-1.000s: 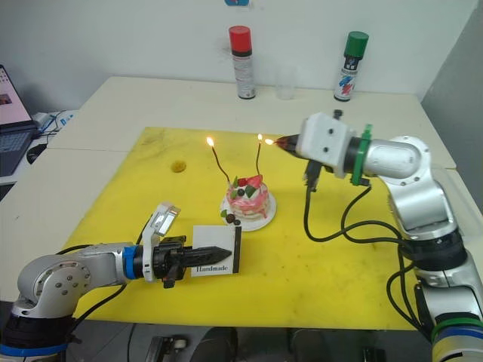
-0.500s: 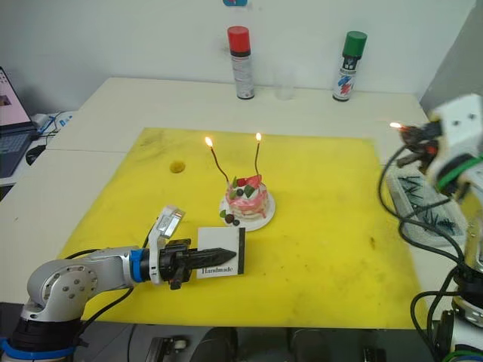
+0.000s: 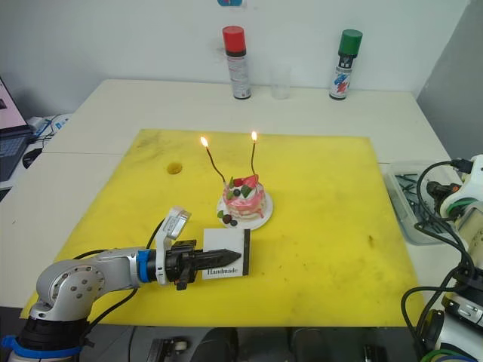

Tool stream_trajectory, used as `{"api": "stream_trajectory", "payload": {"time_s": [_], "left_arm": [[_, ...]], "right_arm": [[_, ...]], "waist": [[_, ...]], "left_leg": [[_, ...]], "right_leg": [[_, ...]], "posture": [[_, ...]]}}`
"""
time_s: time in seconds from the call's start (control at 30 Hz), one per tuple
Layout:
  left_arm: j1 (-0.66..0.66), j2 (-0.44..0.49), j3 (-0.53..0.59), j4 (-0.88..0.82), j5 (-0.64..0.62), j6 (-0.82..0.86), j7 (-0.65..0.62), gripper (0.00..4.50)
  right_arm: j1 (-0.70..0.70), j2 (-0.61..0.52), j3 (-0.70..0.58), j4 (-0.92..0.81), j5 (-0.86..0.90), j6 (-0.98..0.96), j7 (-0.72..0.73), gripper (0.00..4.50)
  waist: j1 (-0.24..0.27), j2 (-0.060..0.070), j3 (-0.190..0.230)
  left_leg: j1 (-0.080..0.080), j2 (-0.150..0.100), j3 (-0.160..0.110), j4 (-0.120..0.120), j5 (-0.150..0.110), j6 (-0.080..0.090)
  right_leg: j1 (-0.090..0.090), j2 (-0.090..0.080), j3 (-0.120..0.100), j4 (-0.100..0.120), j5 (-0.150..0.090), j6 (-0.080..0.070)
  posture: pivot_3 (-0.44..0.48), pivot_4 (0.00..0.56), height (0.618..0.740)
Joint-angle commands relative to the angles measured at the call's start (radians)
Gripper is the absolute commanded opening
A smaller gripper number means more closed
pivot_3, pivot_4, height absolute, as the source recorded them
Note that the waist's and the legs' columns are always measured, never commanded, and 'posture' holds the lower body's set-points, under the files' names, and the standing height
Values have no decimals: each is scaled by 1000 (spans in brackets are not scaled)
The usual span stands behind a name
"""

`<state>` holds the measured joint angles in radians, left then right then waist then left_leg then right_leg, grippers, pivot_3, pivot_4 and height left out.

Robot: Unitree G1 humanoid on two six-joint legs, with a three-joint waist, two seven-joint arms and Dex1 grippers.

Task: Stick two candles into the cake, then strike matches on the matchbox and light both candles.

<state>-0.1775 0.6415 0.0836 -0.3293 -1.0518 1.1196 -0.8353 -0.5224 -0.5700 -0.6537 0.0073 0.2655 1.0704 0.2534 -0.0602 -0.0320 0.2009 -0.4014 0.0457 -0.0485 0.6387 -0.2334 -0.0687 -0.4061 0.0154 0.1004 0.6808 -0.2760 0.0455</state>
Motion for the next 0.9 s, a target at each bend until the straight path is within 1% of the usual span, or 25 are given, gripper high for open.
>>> {"api": "stream_trajectory", "payload": {"time_s": [0.03, 0.1, 0.17, 0.2, 0.3, 0.37, 0.43, 0.47, 0.5, 0.53, 0.6, 0.63, 0.67, 0.73, 0.83, 0.87, 0.9], "left_arm": [[4, -4, 20, -22, -21, -3, 14, 0], [5, -6, 31, -22, -36, 9, 30, 0], [2, -5, 46, -21, -64, 33, 56, 0], [-1, -4, 53, -20, -81, 47, 70, 0], [-22, -16, 80, -7, -154, 110, 149, 0], [-47, -27, 106, 32, -247, 181, 259, 0], [-63, -13, 112, 59, -301, 255, 355, 0], [-68, -9, 112, 68, -319, 276, 394, 0], [-75, -6, 112, 84, -333, 297, 435, 0], [-84, -10, 108, 109, -351, 316, 471, 0], [-106, -13, 96, 147, -376, 347, 513, 0], [-114, -14, 93, 158, -389, 357, 527, 0], [-123, -16, 88, 168, -394, 366, 541, 0], [-149, -23, 50, 173, -360, 384, 555, 0], [-168, -12, 11, 157, -307, 388, 543, 0], [-169, -1, -1, 148, -288, 385, 529, 589], [-169, 13, -15, 138, -266, 381, 506, 734]], "right_arm": [[-37, -6, -68, -41, 46, 6, -37, 2778], [-38, -10, -78, -68, 67, 11, -43, 3452], [-19, -19, -67, -115, 89, 5, -25, 4178], [-10, -21, -63, -140, 104, 3, -13, 4469], [48, -56, -3, -232, 145, -45, 81, 4469], [95, -82, 31, -318, 232, -29, 194, 4469], [153, -116, 56, -401, 341, 3, 316, 4469], [173, -130, 65, -424, 373, 8, 352, 4469], [203, -155, 83, -459, 414, 15, 403, 4469], [253, -203, 122, -514, 440, -3, 486, 4469], [341, -298, 202, -604, 459, -61, 626, 4469], [366, -329, 226, -626, 461, -85, 661, 4469], [388, -356, 252, -642, 449, -119, 692, 4469], [423, -404, 332, -683, 408, -202, 750, 4469], [429, -425, 394, -698, 391, -263, 768, 4469], [428, -425, 406, -697, 386, -278, 768, 4500], [428, -425, 414, -697, 385, -286, 764, 4500]], "waist": [[0, 0, 0], [1, 0, 0], [1, 0, 0], [0, 0, 0], [0, 0, 0], [1, 1, 1], [1, 1, 0], [1, 1, 0], [0, 1, 0], [1, 1, 0], [3, 1, 0], [3, 1, 0], [3, 1, 0], [3, 1, 0], [2, 0, 0], [2, 0, 0], [3, 0, 0]], "left_leg": [[0, 0, 0, 0, 0, 0], [0, 0, 0, -1, 0, 0], [0, 0, 0, -1, 0, 0], [0, 0, 0, -2, 0, 0], [0, 0, 0, -3, 0, 0], [0, 0, 0, -3, 0, 0], [0, 0, -1, -3, 0, 0], [0, 0, -1, -3, 0, 0], [0, 0, -1, -3, 0, 0], [0, 0, -2, -3, 0, 0], [0, 0, -2, -3, 0, 0], [0, 0, -2, -3, 0, 0], [0, 0, -2, -3, 0, 0], [1, 0, -2, -2, 0, 0], [1, 0, -2, -1, 0, 0], [1, 0, -2, -1, 0, 0], [1, 0, -2, -1, 0, 0]], "right_leg": [[0, 0, 0, 0, 0, 0], [0, 0, 0, 0, 0, 0], [0, 0, 0, -1, 0, 0], [0, 0, 0, -1, 0, 0], [0, 0, 0, -1, 0, 0], [0, 0, 0, -1, 0, 0], [0, 0, -1, -1, 0, 0], [0, 0, -1, -1, 0, 0], [0, 0, -1, -1, 0, 0], [0, 0, -1, -1, 0, 0], [0, 0, -1, -1, -1, 0], [0, 0, -2, -1, -1, 1], [0, 0, -2, -1, -1, 1], [0, 0, -2, -1, -1, 1], [0, 0, -2, -1, 0, 1], [0, 0, -2, -1, 0, 1], [1, 0, -2, -1, 0, 1]], "posture": [[0, 150, 733], [0, 150, 733], [0, 150, 733], [0, 150, 733], [0, 150, 733], [0, 150, 733], [0, 150, 733], [0, 150, 733], [0, 150, 733], [0, 150, 733], [0, 150, 733], [0, 150, 733], [0, 150, 733], [0, 150, 733], [0, 150, 733], [0, 150, 733], [0, 150, 733]]}}
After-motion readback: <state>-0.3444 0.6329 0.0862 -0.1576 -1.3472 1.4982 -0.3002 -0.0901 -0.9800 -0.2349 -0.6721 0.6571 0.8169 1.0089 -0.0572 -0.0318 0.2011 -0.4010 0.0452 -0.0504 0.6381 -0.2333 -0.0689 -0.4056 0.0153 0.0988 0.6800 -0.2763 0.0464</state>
